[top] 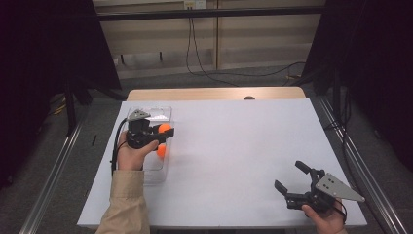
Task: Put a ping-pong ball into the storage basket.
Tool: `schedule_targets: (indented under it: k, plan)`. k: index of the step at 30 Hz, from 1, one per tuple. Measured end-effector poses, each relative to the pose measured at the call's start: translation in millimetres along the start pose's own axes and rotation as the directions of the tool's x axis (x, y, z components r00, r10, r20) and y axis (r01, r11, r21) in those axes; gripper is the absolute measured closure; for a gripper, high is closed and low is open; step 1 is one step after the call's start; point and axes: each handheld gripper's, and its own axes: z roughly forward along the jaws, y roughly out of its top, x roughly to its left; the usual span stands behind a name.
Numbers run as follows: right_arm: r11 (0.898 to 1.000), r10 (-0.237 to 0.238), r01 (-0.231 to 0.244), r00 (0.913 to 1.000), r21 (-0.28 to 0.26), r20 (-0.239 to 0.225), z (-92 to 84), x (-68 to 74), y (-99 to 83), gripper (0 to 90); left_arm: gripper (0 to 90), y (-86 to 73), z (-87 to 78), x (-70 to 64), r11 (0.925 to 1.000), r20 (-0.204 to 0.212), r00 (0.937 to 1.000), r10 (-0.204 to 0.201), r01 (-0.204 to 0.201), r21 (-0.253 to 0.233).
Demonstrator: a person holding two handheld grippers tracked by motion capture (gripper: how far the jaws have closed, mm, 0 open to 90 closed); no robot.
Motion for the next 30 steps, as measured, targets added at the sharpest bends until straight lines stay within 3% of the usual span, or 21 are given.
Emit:
schedule_targets:
  k: [30]
  plan:
    - [1.000, 0.000, 0.000, 1.0000, 0.000, 0.000, 0.3, 0.3, 0.0, 3.0, 51.1, -3.5, -10.9, 10.0, 0.9996, -0.027, 0.9995, -0.016, 0.015, -0.024]
